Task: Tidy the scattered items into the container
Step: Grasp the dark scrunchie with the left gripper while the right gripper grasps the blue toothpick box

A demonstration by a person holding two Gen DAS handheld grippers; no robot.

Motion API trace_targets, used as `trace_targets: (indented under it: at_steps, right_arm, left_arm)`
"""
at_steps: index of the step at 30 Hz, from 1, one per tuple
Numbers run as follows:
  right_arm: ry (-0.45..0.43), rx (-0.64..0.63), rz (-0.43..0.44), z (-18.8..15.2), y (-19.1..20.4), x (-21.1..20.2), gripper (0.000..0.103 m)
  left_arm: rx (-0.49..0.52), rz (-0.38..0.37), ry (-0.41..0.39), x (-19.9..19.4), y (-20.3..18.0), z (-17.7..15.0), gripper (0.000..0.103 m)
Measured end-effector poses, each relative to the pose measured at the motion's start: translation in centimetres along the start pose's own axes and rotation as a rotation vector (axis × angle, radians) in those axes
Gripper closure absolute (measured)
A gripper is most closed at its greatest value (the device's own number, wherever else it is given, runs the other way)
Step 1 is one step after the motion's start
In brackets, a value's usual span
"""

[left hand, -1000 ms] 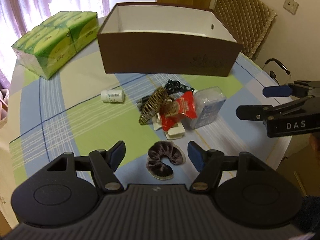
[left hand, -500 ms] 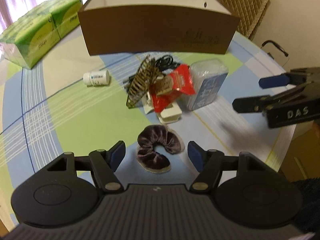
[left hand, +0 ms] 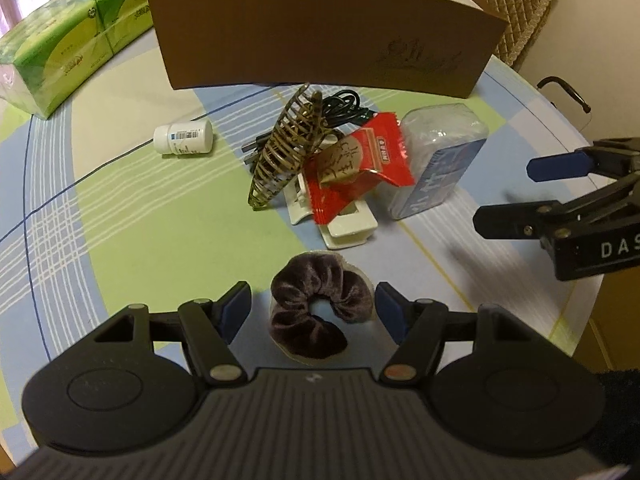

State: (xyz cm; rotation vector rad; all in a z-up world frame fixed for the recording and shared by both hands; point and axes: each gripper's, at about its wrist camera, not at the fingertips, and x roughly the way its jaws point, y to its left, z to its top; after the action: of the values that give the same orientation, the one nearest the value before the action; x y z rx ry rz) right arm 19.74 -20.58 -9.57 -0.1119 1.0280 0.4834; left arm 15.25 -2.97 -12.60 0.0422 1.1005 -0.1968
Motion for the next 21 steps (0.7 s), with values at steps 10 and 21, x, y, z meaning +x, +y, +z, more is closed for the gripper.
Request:
trace_targets:
  at_steps: [10,21]
  right_arm:
    - [-0.002,-0.028,0.018,0.4,0.5,0.4,0.009]
    - [-0.07,-0.076,0.033,1.4,2.6,2.6,0.009]
  left_arm:
    - [0.041,0.002,-0.04,-0.4,0.4,-0.3,0.088]
    - [-0.011,0.069,-0.036,-0.4,2.8,0.1,0.089]
